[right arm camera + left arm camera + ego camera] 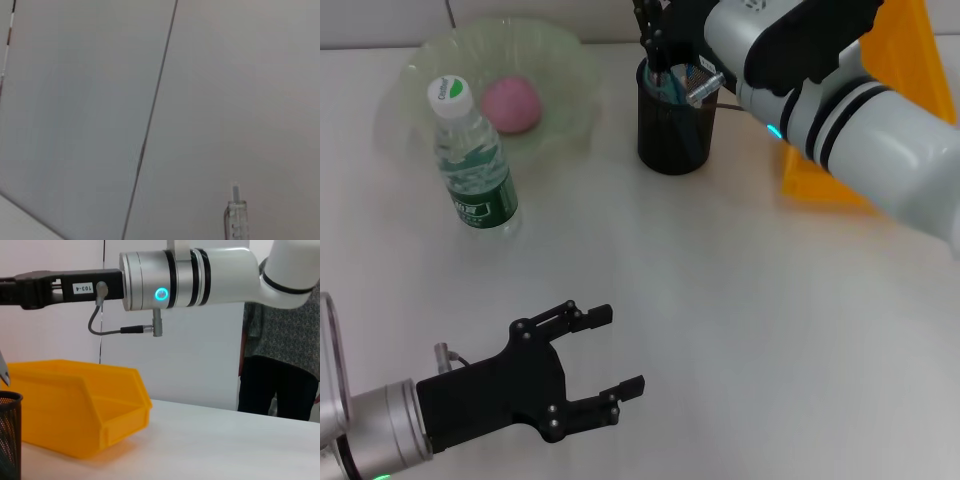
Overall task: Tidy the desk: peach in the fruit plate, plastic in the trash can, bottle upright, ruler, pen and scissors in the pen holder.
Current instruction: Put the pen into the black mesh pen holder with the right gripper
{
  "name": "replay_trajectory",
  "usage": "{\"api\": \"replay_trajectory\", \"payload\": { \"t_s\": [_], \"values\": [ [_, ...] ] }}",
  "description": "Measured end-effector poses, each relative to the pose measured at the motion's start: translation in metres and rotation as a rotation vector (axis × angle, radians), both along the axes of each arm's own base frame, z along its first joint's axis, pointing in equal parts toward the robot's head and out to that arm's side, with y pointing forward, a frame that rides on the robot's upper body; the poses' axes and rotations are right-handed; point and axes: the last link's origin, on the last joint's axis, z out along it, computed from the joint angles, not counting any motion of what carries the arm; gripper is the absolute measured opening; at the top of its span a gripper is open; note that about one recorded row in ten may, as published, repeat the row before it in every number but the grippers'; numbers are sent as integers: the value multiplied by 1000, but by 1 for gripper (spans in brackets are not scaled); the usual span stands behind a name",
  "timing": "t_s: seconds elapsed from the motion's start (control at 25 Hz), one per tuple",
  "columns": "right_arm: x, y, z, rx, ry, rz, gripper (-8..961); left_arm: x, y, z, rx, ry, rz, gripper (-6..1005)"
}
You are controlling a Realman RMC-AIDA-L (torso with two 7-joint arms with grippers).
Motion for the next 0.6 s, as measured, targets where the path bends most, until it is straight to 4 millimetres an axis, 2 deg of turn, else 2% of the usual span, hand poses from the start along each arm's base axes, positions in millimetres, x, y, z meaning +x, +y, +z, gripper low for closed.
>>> {"api": "replay_trajectory", "payload": {
  "t_s": [0.28,0.6],
  "values": [
    [5,-2,2,45,46,-8,135,-1,-1,-1,-3,5,4,801],
    [26,1,-2,52,121,-51,136,-3,-3,-1,-3,7,8,801]
  ]
}}
